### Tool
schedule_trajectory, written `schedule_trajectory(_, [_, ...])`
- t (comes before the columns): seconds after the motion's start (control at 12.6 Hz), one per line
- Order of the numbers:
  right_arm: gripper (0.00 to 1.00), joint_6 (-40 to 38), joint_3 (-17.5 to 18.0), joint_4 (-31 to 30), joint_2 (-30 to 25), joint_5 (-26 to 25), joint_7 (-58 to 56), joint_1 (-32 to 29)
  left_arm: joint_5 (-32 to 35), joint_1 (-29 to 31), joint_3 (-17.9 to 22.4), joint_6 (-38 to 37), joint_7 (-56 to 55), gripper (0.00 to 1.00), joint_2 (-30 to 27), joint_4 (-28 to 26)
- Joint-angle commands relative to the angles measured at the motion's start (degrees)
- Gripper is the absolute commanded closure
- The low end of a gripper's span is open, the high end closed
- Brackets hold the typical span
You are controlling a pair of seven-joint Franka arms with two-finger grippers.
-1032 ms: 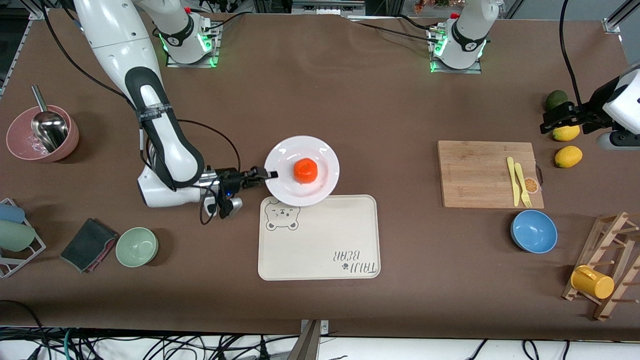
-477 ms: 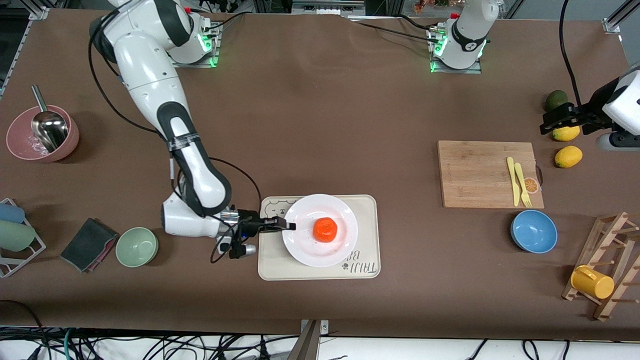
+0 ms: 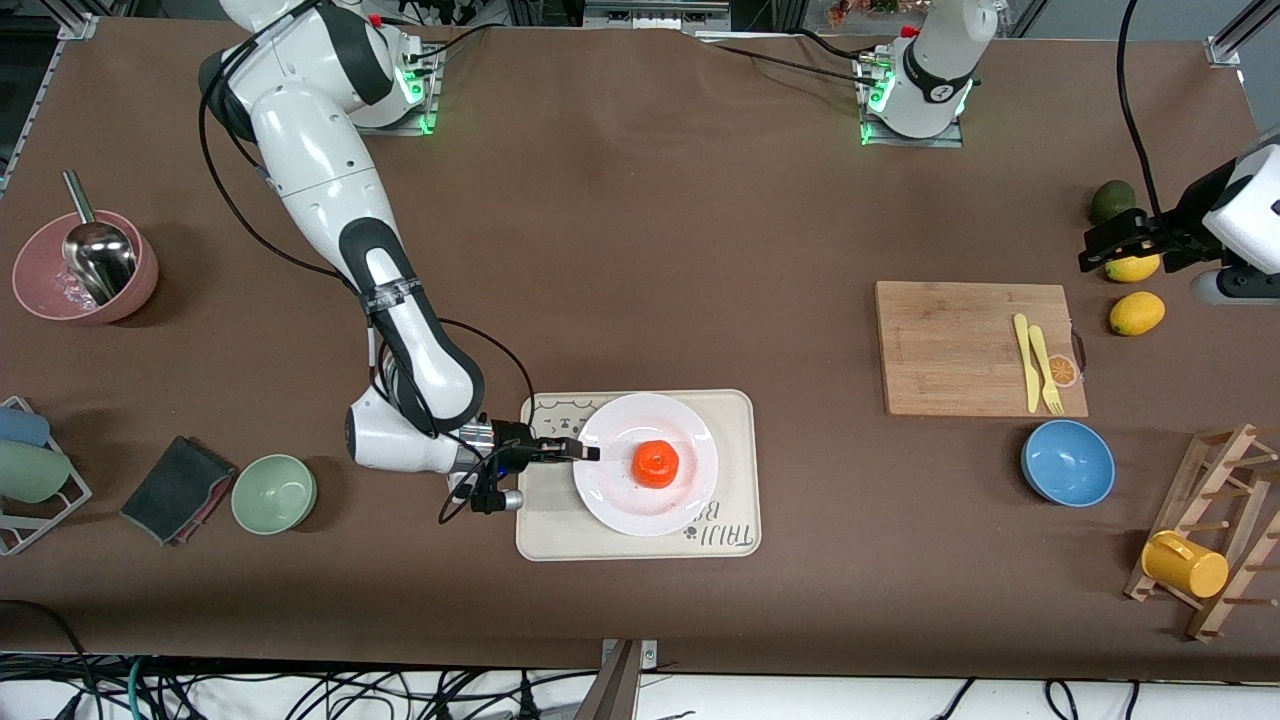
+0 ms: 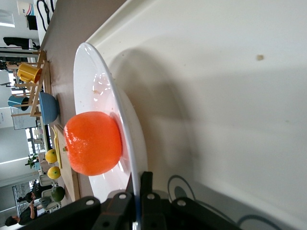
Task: Place orange and plate with both arms
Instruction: 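Carry the plate with the right gripper onto the bear tray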
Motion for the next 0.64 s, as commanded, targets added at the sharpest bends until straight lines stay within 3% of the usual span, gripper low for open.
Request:
schedule_trajectory(0.0, [0.01,-0.40,0.36,2.46,1.14,-0.34,-1.43,-0.48,0.04,0.08,0.28,1.35,1.30,0.00,0.35,0.59])
schedule_trajectory(0.24, [0.00,-3.20,0.01,1.24,-1.49,-2.00,-12.85,-1.27,-0.05,0.08,0.28,2.49,1.30,0.00,0.35,0.67])
schedule_trajectory(0.56, [0.00,-4.36,-0.61,0.01,-8.08,-20.33,-12.17,-1.18,0.30,0.08,0.28,2.67,1.30,0.00,0.35,1.46])
